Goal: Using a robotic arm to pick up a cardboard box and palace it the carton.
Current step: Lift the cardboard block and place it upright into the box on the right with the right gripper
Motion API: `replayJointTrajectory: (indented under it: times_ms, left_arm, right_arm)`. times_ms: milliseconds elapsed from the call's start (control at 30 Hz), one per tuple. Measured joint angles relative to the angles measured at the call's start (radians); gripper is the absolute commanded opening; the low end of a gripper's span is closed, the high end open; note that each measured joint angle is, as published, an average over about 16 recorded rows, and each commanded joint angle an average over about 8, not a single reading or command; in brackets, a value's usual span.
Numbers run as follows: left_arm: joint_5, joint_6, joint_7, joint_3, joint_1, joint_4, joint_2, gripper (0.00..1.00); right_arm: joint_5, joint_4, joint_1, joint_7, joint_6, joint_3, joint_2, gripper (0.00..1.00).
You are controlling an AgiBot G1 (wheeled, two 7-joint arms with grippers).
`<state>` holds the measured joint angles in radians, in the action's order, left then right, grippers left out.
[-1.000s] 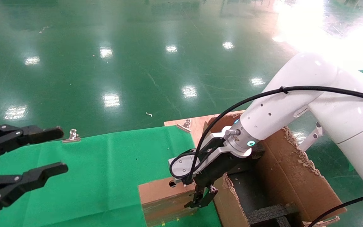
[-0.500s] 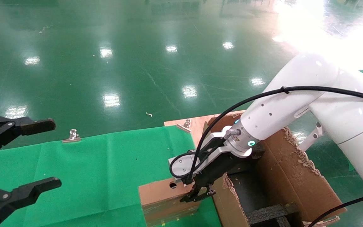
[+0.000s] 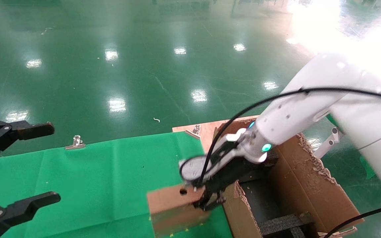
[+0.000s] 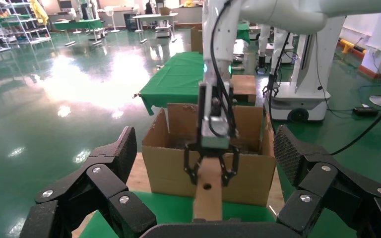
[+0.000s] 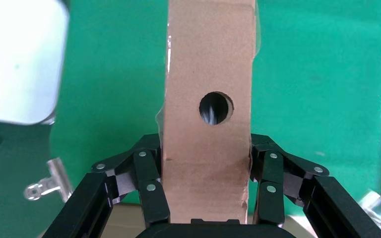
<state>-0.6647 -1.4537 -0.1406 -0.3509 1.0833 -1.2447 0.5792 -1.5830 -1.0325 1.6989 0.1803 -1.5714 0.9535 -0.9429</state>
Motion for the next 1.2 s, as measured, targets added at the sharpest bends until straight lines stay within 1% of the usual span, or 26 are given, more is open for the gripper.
replayJointTrajectory:
  times_ms: [133, 367, 500, 667, 800, 933, 1200]
  left_arm:
    - [0.000, 0.000, 0.000, 0.000, 0.000, 0.000, 0.000, 1.00]
    - [0.000, 0.000, 0.000, 0.000, 0.000, 0.000, 0.000, 1.00]
    - [0.000, 0.000, 0.000, 0.000, 0.000, 0.000, 0.000, 1.00]
    - [0.000, 0.000, 0.000, 0.000, 0.000, 0.000, 0.000, 1.00]
    - [0.000, 0.000, 0.000, 0.000, 0.000, 0.000, 0.000, 1.00]
    - [0.000, 0.000, 0.000, 0.000, 0.000, 0.000, 0.000, 1.00]
    - [0.000, 0.000, 0.000, 0.000, 0.000, 0.000, 0.000, 1.00]
  right_arm:
    - [0.029, 0.038, 0.071, -0.007, -0.004, -0.005, 0.016, 0.00]
    - [0.092, 0.129, 0.237, -0.042, -0.016, 0.010, 0.046, 0.00]
    - [0.129, 0.182, 0.324, -0.072, -0.020, 0.041, 0.068, 0.00]
    - [0.165, 0.234, 0.412, -0.104, -0.024, 0.105, 0.111, 0.00]
    - [0.183, 0.254, 0.467, -0.116, -0.026, 0.173, 0.167, 0.00]
    - [0.190, 0.251, 0.516, -0.112, -0.027, 0.255, 0.243, 0.00]
    - [0.194, 0.182, 0.597, -0.053, -0.027, 0.427, 0.417, 0.00]
